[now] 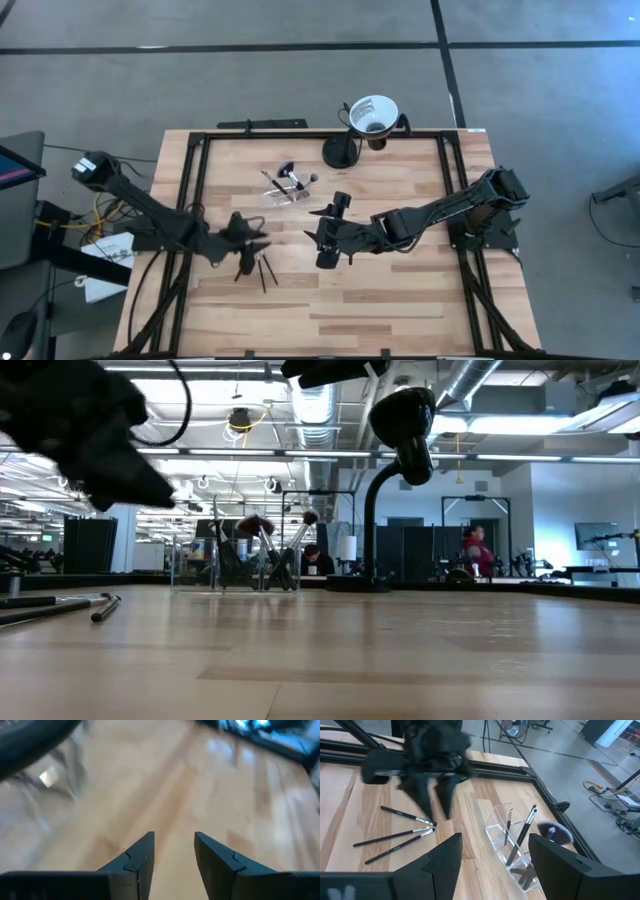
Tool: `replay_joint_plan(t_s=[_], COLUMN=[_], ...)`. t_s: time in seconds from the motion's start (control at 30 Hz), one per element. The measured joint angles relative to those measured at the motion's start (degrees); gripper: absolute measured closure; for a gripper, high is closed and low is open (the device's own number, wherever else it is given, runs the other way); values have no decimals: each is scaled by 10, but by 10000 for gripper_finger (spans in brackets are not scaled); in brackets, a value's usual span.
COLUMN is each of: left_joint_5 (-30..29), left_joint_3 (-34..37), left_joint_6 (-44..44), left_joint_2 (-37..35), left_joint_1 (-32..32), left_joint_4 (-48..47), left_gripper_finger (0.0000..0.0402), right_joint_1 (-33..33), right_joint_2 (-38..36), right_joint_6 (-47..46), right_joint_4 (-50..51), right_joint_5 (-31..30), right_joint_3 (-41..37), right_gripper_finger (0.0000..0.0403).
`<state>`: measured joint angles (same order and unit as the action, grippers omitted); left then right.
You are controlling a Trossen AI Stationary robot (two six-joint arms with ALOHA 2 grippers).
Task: Put items in baskets/containers
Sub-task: Put the black eyeshadow brush into the transparent organizer
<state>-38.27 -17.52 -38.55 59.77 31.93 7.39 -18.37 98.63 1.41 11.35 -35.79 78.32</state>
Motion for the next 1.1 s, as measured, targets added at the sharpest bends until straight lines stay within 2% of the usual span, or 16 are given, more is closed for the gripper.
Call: replay_joint_plan(t_s=[0.3, 0.53, 0.8, 0.97, 1.1], left_joint_5=[94, 91, 64, 38, 40], left_joint_3=[-1, -2, -2, -2, -2], left_joint_6=[-161, -246, -245, -230, -243], left_joint_2=[69, 86, 68, 17, -25], left_joint_1=[68, 72, 70, 70, 70], left_joint_4=[-47, -186, -219, -222, -266], left_gripper_finger=[266, 266, 266, 266, 266], right_joint_1=[1, 1, 1, 5, 5], right_joint_2=[0, 0, 0, 0, 0], right_joint_6=[-5, -9, -16, -15, -15], right_joint_4=[0, 0, 2, 2, 2], right_joint_5=[0, 0, 0, 0, 0], right_joint_3=[0, 0, 0, 0, 0], right_gripper_finger=[182, 182, 182, 182, 182])
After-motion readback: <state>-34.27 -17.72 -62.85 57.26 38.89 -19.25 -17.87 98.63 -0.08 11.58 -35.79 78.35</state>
